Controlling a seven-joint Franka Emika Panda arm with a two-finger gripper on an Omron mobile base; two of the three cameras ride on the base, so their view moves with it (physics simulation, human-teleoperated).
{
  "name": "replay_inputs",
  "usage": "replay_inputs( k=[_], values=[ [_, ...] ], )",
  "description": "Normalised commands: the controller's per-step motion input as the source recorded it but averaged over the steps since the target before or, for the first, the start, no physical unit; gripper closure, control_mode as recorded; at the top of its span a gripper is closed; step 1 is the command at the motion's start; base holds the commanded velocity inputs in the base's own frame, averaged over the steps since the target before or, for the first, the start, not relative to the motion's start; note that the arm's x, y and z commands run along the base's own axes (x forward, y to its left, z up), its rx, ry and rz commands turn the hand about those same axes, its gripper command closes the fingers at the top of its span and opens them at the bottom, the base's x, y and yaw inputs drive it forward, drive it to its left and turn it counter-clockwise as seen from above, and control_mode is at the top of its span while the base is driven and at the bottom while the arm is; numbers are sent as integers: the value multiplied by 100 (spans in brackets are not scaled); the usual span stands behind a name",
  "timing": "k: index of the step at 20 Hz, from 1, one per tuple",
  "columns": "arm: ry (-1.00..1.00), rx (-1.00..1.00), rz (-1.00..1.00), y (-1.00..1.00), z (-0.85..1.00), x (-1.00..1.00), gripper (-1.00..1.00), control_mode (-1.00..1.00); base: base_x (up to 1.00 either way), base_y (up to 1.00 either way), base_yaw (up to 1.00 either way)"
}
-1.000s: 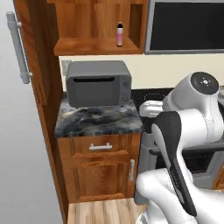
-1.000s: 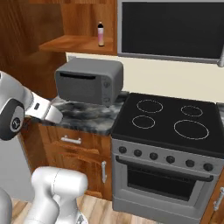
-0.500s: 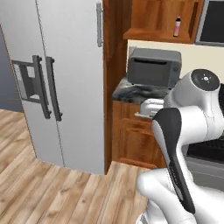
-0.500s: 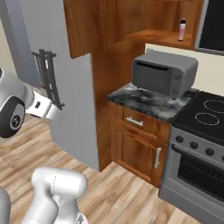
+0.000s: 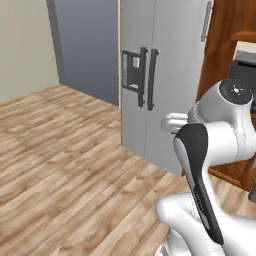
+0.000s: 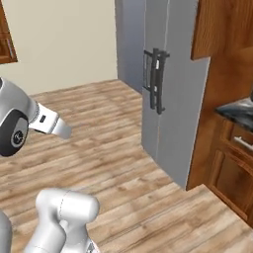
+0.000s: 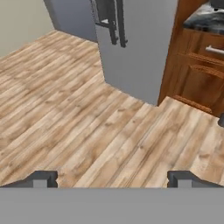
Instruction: Sort all alcoholic drinks to one cabinet, and non-alcoholic drinks to the other.
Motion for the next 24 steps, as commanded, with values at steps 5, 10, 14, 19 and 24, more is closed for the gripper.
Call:
replay_inputs(
  k=[5,10,14,19,24],
  values=[
    [0,0,0,0,0,0,-100,100,-12,43,73],
    [0,0,0,0,0,0,-100,100,52,8,72],
    [0,0,0,0,0,0,-100,100,100,-20,44],
    [0,0,0,0,0,0,-100,100,100,-49,27],
    [0,0,0,0,0,0,-100,100,100,-56,22]
  ],
)
